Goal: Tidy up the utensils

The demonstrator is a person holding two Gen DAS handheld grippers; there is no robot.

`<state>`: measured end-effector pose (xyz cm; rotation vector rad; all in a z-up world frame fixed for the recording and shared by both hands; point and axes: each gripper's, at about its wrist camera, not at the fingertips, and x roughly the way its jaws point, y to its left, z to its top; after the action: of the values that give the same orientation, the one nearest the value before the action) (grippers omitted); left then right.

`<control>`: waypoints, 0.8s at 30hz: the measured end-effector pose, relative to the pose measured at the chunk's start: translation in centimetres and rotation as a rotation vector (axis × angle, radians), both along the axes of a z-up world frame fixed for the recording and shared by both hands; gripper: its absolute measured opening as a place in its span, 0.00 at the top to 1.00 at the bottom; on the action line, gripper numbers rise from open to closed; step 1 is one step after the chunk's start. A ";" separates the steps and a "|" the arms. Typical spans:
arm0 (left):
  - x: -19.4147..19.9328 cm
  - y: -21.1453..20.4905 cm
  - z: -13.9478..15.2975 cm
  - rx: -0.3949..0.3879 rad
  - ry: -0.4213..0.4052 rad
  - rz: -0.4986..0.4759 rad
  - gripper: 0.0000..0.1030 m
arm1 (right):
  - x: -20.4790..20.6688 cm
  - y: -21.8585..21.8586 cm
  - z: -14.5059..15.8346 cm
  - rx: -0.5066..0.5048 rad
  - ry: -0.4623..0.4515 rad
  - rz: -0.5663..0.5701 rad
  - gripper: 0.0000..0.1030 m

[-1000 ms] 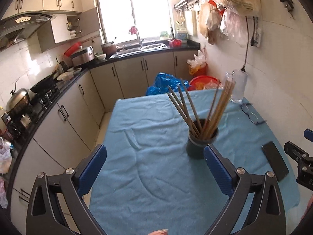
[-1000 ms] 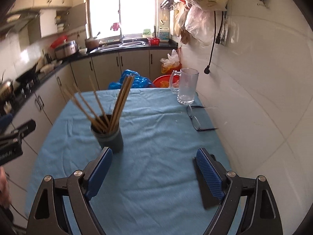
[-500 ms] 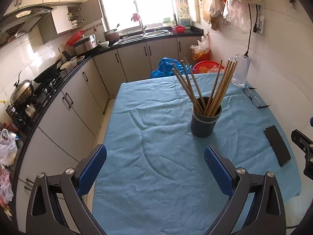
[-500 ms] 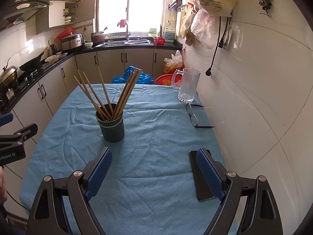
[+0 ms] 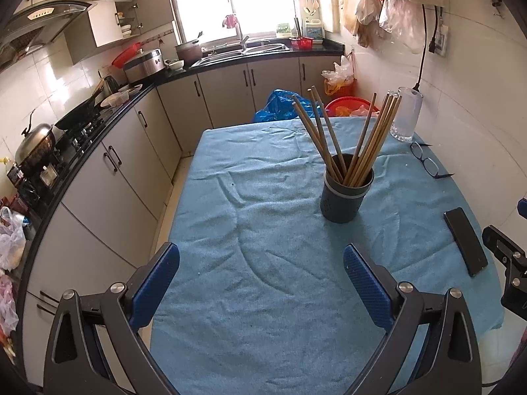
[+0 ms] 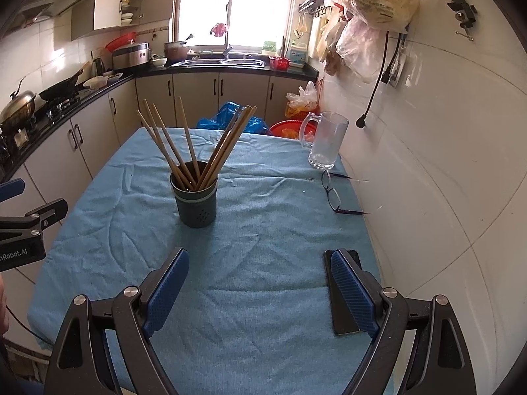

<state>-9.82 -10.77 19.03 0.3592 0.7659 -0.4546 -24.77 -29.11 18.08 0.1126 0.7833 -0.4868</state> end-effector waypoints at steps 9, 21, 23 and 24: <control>0.1 -0.2 -0.3 -0.001 0.016 -0.006 0.04 | 0.3 0.0 -0.5 0.007 0.029 0.002 0.12; 0.2 -0.2 -0.5 -0.007 0.026 -0.002 0.04 | 0.6 0.4 -1.0 0.011 0.047 0.010 0.12; 0.2 -0.1 -0.5 -0.010 0.027 0.001 0.04 | 0.7 0.6 -1.0 0.010 0.049 0.011 0.12; 0.2 0.0 -0.5 -0.011 0.027 0.002 0.04 | 0.7 0.6 -1.0 0.010 0.050 0.012 0.12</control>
<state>-9.58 -10.78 18.55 0.3428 0.7897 -0.4621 -24.09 -28.51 17.06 0.1052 0.8345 -0.4762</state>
